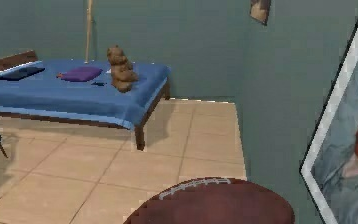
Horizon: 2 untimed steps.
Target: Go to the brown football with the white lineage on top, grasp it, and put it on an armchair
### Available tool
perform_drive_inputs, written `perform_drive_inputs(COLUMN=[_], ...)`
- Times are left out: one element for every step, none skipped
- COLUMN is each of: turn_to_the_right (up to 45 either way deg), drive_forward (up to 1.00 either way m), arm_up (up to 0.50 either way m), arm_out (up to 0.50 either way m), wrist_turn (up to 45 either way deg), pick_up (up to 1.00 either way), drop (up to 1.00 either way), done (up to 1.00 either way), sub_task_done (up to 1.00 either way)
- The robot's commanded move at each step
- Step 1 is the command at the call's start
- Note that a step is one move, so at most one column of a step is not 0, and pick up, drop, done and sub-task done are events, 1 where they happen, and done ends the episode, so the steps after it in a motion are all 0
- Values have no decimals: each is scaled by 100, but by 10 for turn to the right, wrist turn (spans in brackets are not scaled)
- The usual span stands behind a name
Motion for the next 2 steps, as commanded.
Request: perform_drive_inputs(turn_to_the_right=[-450, -330], drive_forward=[0, 0], arm_up=[0, 0], arm_out=[0, 0], wrist_turn=[0, 0], pick_up=[0, 0], drop=[0, 0], done=[0, 0], sub_task_done=[0, 0])
